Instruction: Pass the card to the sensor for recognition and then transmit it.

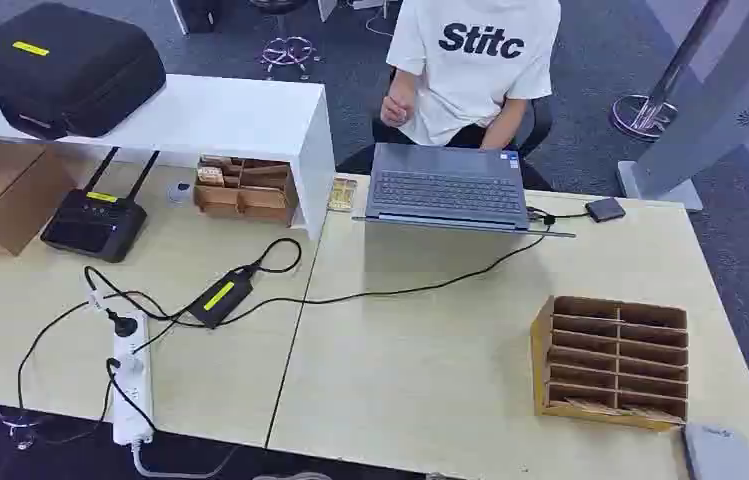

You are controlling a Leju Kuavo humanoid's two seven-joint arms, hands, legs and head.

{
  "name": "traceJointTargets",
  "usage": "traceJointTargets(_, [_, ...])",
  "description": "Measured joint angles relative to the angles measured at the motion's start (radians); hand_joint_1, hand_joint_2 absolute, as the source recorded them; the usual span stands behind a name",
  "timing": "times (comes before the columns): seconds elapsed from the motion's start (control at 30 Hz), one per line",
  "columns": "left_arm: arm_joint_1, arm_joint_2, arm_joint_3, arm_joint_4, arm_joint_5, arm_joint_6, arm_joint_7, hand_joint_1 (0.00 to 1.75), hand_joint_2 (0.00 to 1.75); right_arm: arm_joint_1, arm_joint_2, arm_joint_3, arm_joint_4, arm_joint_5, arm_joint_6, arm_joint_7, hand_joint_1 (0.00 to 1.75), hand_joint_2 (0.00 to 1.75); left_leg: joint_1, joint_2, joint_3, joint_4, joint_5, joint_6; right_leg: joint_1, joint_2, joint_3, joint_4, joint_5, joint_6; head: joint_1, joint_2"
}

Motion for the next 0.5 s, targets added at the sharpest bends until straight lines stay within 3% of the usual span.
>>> traceJointTargets(0.27, [0.000,-0.013,0.002,0.000,0.000,-0.026,-0.019,0.00,1.75,0.051,0.171,0.132,-0.518,0.094,-0.109,-0.078,0.00,1.75,0.001,0.000,0.000,0.000,0.000,-0.001,0.001,0.000,0.000,0.002,0.000,0.000,0.000,0.000])
traceJointTargets(0.5, [0.001,-0.020,0.002,0.000,0.000,-0.026,-0.020,0.00,1.75,0.067,0.231,0.183,-0.712,0.108,-0.120,-0.079,0.00,1.75,0.000,0.000,0.000,0.000,0.000,-0.001,0.000,0.000,0.000,0.002,0.000,0.000,0.000,0.000])
